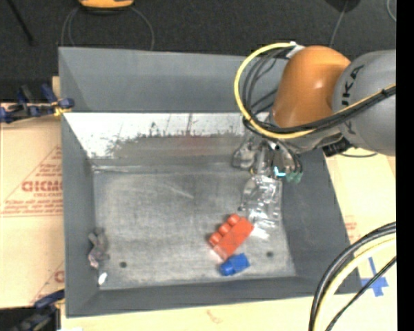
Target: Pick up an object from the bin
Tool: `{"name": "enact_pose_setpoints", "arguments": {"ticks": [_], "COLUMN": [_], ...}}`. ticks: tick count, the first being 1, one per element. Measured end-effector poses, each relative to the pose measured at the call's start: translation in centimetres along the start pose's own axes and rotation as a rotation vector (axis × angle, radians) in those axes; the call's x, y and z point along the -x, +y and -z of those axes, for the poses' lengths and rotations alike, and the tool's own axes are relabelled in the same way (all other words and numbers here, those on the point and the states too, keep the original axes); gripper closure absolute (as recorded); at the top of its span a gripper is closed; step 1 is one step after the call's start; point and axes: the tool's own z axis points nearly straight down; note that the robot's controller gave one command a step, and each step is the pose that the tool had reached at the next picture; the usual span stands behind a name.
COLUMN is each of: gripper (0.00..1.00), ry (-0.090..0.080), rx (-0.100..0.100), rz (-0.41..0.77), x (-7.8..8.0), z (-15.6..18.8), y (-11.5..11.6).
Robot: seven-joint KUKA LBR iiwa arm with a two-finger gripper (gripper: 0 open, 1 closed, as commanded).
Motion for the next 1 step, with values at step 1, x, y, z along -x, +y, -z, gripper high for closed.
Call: {"name": "enact_pose_setpoints", "arguments": {"ticks": [1], "gripper": [0.00], "ry": [-0.015], "rx": [-0.003], "rz": [0.206], "x": [-4.25], "z": [-9.35], "y": [-4.00]}}
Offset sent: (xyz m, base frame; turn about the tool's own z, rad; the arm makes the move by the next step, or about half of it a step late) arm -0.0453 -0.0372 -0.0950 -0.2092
